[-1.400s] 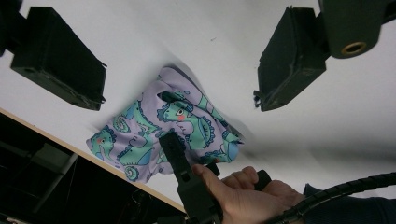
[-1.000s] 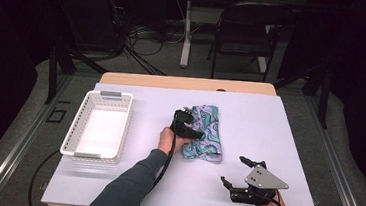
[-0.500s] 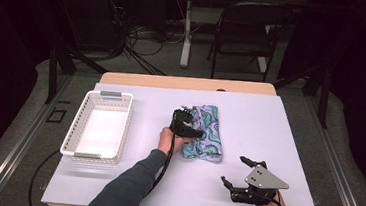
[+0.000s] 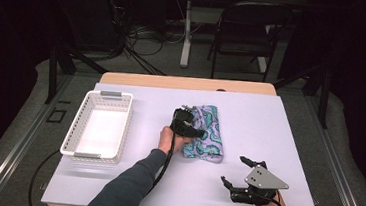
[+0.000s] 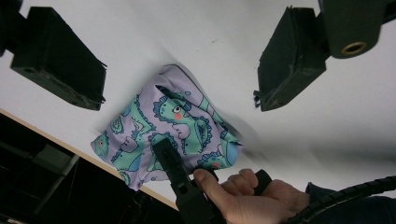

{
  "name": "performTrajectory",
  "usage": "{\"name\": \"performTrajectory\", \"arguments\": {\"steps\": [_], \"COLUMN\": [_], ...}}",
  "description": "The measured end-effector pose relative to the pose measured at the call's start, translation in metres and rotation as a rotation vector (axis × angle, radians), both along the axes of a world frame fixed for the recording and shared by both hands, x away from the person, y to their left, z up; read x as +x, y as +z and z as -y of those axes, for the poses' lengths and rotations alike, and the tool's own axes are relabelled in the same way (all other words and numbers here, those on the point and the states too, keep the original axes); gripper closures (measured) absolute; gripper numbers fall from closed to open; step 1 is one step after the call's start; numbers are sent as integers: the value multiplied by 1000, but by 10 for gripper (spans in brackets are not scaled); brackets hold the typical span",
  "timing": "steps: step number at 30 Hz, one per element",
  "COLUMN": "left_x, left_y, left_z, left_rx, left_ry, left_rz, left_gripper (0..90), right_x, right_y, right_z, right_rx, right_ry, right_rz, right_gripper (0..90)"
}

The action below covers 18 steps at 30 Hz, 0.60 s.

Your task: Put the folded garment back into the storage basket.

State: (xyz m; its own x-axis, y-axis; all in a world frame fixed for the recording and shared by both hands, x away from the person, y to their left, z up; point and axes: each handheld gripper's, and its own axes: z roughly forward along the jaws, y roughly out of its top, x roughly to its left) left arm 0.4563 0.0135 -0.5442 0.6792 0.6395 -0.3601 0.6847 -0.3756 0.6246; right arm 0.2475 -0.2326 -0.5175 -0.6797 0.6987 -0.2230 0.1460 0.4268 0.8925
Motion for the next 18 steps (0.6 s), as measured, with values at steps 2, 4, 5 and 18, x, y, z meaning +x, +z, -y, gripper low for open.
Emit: {"name": "performTrajectory", "arguments": {"steps": [2,4,5,18], "left_x": [0,0,0,-6], "left_y": [1,2,3,22], "left_z": [-1,-1,-2,2], "left_rx": [-9,-32,-38,-67], "left_ry": [-1,5,4,-21], "left_rz": [2,0,-7,30], "left_gripper": [721,722,722,724], "right_x": [0,0,0,0], "right_y": [0,0,0,0], "right_z": [0,0,0,0], "right_rx": [-1,-1,-1,1], "right_ry": [1,1,2,1], "right_rz": [1,3,4,4], "right_gripper": [147,147,147,147]}}
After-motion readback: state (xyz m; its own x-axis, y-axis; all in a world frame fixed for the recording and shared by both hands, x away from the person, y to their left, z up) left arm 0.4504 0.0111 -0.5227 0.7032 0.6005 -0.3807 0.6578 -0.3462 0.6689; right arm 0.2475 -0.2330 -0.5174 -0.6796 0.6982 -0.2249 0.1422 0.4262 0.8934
